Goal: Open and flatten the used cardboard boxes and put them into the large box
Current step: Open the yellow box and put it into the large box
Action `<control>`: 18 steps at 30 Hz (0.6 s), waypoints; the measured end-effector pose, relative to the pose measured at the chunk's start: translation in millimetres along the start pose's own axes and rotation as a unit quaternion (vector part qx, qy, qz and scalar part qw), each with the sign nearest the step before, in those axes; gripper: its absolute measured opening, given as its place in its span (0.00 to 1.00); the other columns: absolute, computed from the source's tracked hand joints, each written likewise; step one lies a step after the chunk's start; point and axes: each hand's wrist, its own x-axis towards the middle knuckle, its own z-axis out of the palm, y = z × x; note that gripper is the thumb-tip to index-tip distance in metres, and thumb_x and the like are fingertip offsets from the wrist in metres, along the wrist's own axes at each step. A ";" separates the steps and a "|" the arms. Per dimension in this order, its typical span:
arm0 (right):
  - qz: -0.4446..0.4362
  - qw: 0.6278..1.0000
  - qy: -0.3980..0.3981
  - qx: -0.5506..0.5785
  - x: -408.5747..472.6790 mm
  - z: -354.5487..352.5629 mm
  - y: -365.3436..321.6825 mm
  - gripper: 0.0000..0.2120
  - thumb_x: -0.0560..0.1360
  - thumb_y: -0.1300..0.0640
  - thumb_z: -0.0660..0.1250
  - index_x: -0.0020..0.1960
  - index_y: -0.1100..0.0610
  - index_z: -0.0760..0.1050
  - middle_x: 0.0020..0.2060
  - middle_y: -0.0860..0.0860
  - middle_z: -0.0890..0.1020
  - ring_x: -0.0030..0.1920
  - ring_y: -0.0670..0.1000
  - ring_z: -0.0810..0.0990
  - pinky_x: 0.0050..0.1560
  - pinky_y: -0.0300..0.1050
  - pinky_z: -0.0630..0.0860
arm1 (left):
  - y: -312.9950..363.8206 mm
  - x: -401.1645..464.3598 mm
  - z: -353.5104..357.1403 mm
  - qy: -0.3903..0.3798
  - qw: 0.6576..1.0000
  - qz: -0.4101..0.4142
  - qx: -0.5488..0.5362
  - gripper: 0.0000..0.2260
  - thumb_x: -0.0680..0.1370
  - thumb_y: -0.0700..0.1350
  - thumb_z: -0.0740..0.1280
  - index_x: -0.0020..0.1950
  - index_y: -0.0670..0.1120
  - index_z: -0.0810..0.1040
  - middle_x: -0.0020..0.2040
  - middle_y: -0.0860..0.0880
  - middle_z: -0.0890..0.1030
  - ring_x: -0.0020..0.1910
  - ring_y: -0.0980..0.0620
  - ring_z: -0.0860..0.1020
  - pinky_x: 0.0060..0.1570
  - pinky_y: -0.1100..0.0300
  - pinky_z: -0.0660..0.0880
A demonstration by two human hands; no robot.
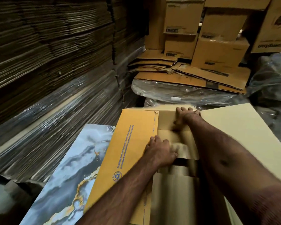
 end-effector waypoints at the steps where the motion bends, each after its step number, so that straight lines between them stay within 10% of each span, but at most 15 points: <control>1: 0.003 1.000 -0.001 -0.005 0.0 1.6 -0.7 0.42 0.70 0.40 0.69 0.78 0.49 0.55 0.77 0.51 0.60 0.77 0.59 0.57 0.72 0.69 0.55 | 3.6 -0.3 -0.4 -0.003 1.000 0.006 0.000 0.27 0.79 0.58 0.63 0.73 0.43 0.66 0.78 0.35 0.54 0.78 0.37 0.52 0.72 0.44 0.59; 7: -0.045 0.988 0.132 0.065 -23.0 10.8 -16.7 0.33 0.78 0.46 0.63 0.78 0.51 0.54 0.80 0.54 0.53 0.78 0.59 0.55 0.75 0.65 0.56 | 11.8 0.8 2.4 -0.022 1.000 0.008 0.007 0.26 0.79 0.56 0.63 0.72 0.42 0.68 0.75 0.35 0.60 0.74 0.37 0.58 0.69 0.46 0.64; 13: -0.090 0.926 0.240 0.278 -69.9 55.8 -34.4 0.22 0.77 0.61 0.61 0.71 0.59 0.71 0.70 0.58 0.73 0.68 0.59 0.73 0.68 0.57 0.70 | 35.1 -22.9 19.6 -0.102 0.990 0.066 0.069 0.18 0.81 0.44 0.61 0.70 0.41 0.71 0.67 0.39 0.72 0.64 0.40 0.72 0.61 0.46 0.73; 18: -0.124 0.900 0.295 0.295 -106.2 53.0 -32.3 0.17 0.76 0.67 0.60 0.61 0.64 0.79 0.58 0.60 0.83 0.59 0.60 0.80 0.60 0.50 0.75 | 46.1 -27.5 44.3 -0.164 0.962 -0.080 0.202 0.27 0.81 0.43 0.61 0.78 0.40 0.59 0.77 0.32 0.57 0.75 0.28 0.55 0.69 0.33 0.60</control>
